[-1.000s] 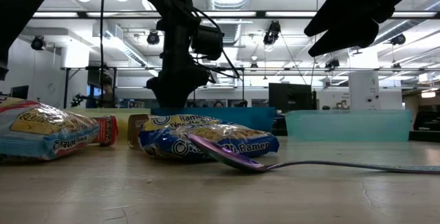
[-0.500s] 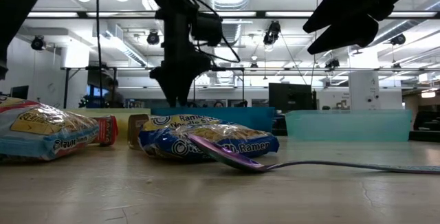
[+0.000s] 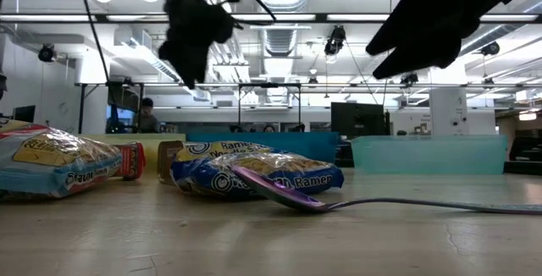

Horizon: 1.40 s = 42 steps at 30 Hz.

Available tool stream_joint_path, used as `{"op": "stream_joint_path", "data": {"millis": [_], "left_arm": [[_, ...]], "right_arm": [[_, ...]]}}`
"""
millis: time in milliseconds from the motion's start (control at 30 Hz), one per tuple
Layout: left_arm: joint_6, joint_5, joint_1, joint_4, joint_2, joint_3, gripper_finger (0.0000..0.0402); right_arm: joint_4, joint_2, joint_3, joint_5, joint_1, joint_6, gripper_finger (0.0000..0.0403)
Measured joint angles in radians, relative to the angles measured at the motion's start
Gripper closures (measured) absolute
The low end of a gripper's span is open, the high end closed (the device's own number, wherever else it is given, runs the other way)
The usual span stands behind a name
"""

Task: Pick & Place Food Item
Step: Put the light blue noodle pack into the yellow bin

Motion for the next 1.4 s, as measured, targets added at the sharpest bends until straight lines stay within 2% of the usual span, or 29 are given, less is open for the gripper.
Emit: {"op": "stream_joint_path", "data": {"millis": [233, 367, 533, 667, 833, 1100, 1400], "left_arm": [[-0.041, 0.000, -0.158, 0.015, -0.159, -0.197, 0.0174], [-0.066, 0.003, -0.293, 0.014, -0.232, -0.313, 0.0174], [-0.188, 0.013, -0.471, 0.015, -0.275, -0.406, 0.0174], [-0.292, 0.053, -0.564, 0.021, -0.275, -0.440, 0.0174], [-0.370, 0.072, -0.630, 0.039, -0.275, -0.467, 0.0174], [-0.374, 0.044, -0.714, 0.174, -0.274, -0.495, 0.0174], [-0.377, -0.025, -0.748, 0.159, -0.200, -0.492, 0.0174]], "right_arm": [[0.083, 0.126, -0.001, -0.054, 0.000, -0.005, 0.0072], [0.106, 0.190, -0.001, -0.095, -0.002, -0.018, 0.0072], [0.108, 0.235, 0.021, -0.105, -0.009, -0.020, 0.0072], [0.109, 0.246, 0.055, -0.105, -0.014, -0.035, 0.0072], [0.104, 0.245, 0.100, -0.105, -0.013, -0.075, 0.0072], [0.101, 0.246, 0.123, -0.128, 0.000, -0.113, 0.0072], [0.102, 0.246, 0.116, -0.130, 0.000, -0.113, 0.0072]]}}
